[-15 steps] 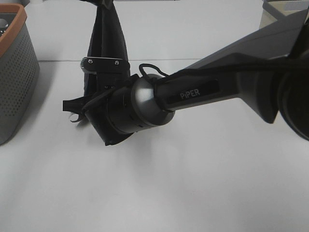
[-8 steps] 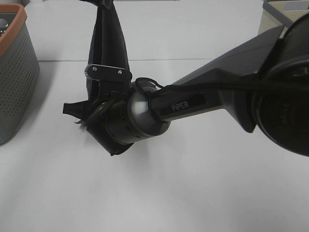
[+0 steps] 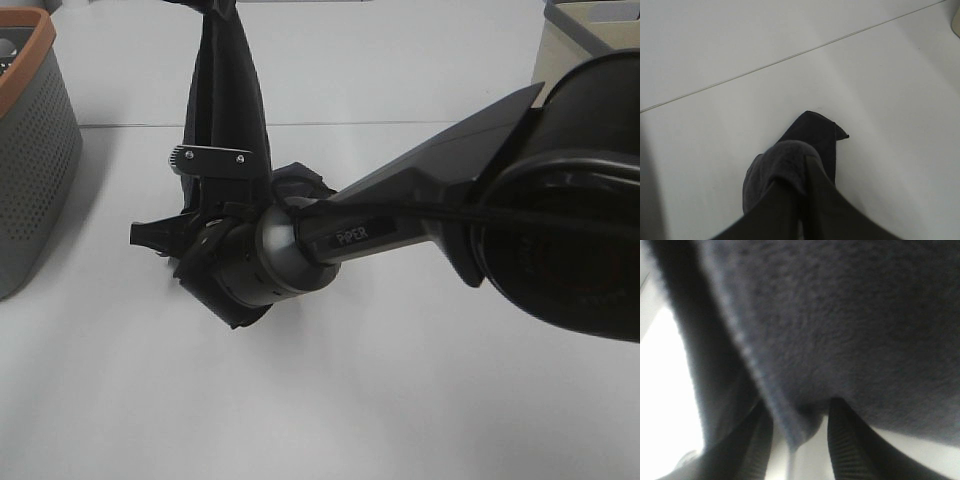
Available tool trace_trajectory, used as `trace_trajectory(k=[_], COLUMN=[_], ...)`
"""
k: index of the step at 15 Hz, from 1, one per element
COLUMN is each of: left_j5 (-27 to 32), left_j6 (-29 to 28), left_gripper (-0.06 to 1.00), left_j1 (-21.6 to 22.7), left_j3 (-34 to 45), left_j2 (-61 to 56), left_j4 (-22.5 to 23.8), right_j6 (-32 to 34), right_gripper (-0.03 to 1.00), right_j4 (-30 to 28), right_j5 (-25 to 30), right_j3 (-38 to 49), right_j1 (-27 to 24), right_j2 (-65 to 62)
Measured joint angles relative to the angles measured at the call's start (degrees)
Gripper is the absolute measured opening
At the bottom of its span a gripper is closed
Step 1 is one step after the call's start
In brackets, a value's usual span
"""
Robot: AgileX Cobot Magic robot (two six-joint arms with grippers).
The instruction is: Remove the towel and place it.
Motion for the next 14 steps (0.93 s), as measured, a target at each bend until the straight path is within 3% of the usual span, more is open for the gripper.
trace_trajectory(k=[1, 3, 4, 6, 8, 14], left_j5=[0.0, 0.0, 0.0, -0.57, -0.8, -0.69], left_j6=[0.0, 0.0, 0.0, 0.0, -0.34, -1.6], left_gripper=[0.0, 0.0, 0.0, 0.0, 0.0, 0.0], left_j1=[0.0, 0.0, 0.0, 0.0, 0.46, 1.43], left_j3=[0.0, 0.0, 0.0, 0.0, -0.4, -9.45], left_j2=[0.0, 0.0, 0.0, 0.0, 0.0, -1.15], left_j4=[0.0, -0.11, -0.11, 0.0, 0.0, -0.8], right_j6=[0.0, -0.52, -1.83, -8.71, -16.39, -37.01], right_gripper=[0.35, 0.09, 0.02, 0.02, 0.02, 0.02], right_j4=[-0.11, -0.11, -0.11, 0.69, 3.9, 9.22], right_j5=[-0.74, -1.03, 0.8, 7.96, 11.57, 14.67], right_j3=[0.0, 0.0, 0.0, 0.0, 2.52, 20.05], right_j1=[-0.4, -0.97, -0.97, -0.97, -0.92, -0.92], right_j2=[0.17, 0.17, -0.29, -2.92, -8.19, -26.81])
